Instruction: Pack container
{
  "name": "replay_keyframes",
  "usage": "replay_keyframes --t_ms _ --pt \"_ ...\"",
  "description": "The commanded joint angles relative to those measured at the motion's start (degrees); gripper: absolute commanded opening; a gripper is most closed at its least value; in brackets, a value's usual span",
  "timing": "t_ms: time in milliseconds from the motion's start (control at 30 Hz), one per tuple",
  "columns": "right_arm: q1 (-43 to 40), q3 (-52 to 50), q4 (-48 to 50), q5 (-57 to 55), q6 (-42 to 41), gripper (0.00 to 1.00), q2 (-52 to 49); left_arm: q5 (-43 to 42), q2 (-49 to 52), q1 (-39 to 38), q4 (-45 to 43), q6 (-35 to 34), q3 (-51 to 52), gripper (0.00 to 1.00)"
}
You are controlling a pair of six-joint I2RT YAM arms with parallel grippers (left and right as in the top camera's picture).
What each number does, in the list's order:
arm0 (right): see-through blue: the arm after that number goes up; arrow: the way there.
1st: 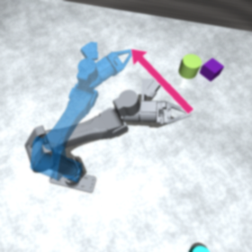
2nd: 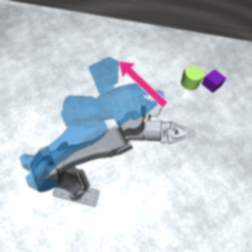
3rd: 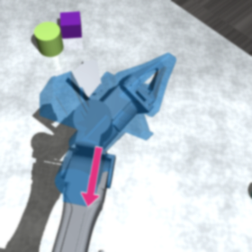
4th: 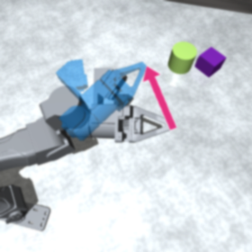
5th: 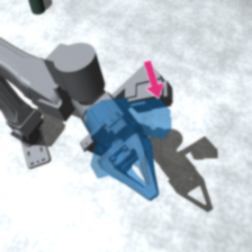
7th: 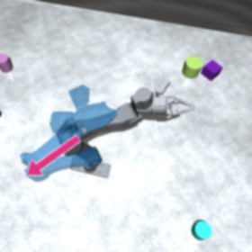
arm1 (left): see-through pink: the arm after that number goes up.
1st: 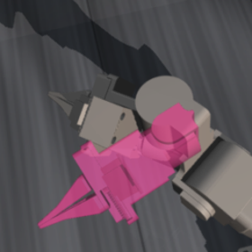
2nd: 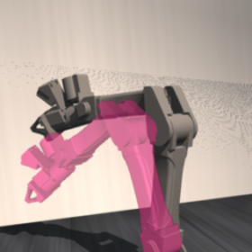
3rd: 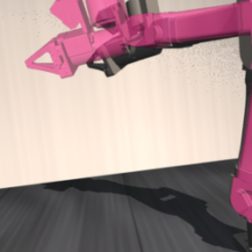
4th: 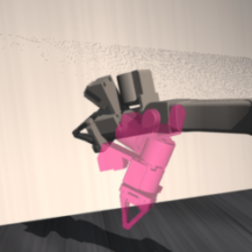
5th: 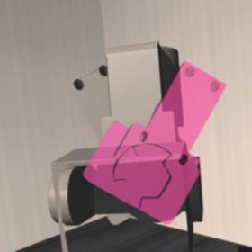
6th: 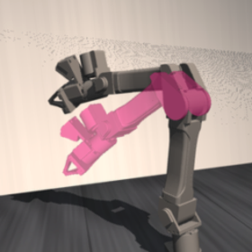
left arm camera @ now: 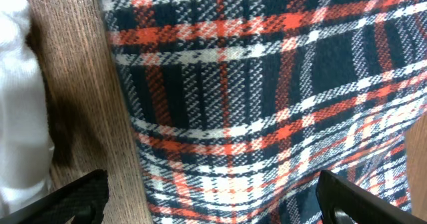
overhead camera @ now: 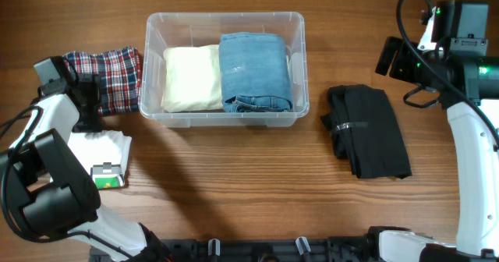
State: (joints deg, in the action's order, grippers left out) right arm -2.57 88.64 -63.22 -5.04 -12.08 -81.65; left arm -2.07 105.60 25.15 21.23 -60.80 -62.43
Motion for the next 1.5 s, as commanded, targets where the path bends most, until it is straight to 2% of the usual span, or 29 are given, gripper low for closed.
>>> replay_keyframes --t_ms 0,300,767,900,1000,1100,1167,1200,1300,1467 --pt "-0.2 -0.3 0.0 -1.0 0.7 1.00 -0.4 0.4 0.4 0.4 -0.5 -0.9 -0.3 1.00" --pt "-0.2 -0.3 0.0 -1.0 0.7 1.00 -0.4 2.8 0.6 0.4 -5.9 -1.0 1.9 1.00" --pt "-0.2 -0.3 0.0 -1.0 0.7 1.00 -0.4 3.0 4.1 0.4 -6.8 -0.9 1.8 1.00" --pt "-0.2 -0.3 0.0 -1.0 0.7 1.00 -0.4 3.0 1.2 0.9 -6.0 4.0 1.8 1.00" --pt "-0.2 -0.3 0.0 -1.0 0.7 1.00 -0.4 3.2 -4.5 1.1 -6.0 6.9 1.5 0.99" --pt "-0.2 -0.3 0.0 -1.0 0.7 1.00 -0.4 3.2 -12.3 1.1 -7.4 20.0 0.4 0.98" --pt "-0.2 -0.3 0.0 -1.0 0.7 1.00 -0.4 3.1 -16.6 1.1 -10.2 34.2 -0.3 0.90" --pt "-0.2 -0.3 0.0 -1.0 0.7 1.00 -0.4 3.1 -18.1 1.1 -12.4 40.5 -0.3 0.90" --pt "-0.2 -0.3 0.0 -1.0 0.7 1.00 -0.4 3.0 -18.6 1.8 -14.9 48.5 -0.6 0.95" --pt "-0.2 -0.3 0.0 -1.0 0.7 1.00 -0.4 2.7 -15.9 5.5 -16.9 54.8 -0.6 1.00"
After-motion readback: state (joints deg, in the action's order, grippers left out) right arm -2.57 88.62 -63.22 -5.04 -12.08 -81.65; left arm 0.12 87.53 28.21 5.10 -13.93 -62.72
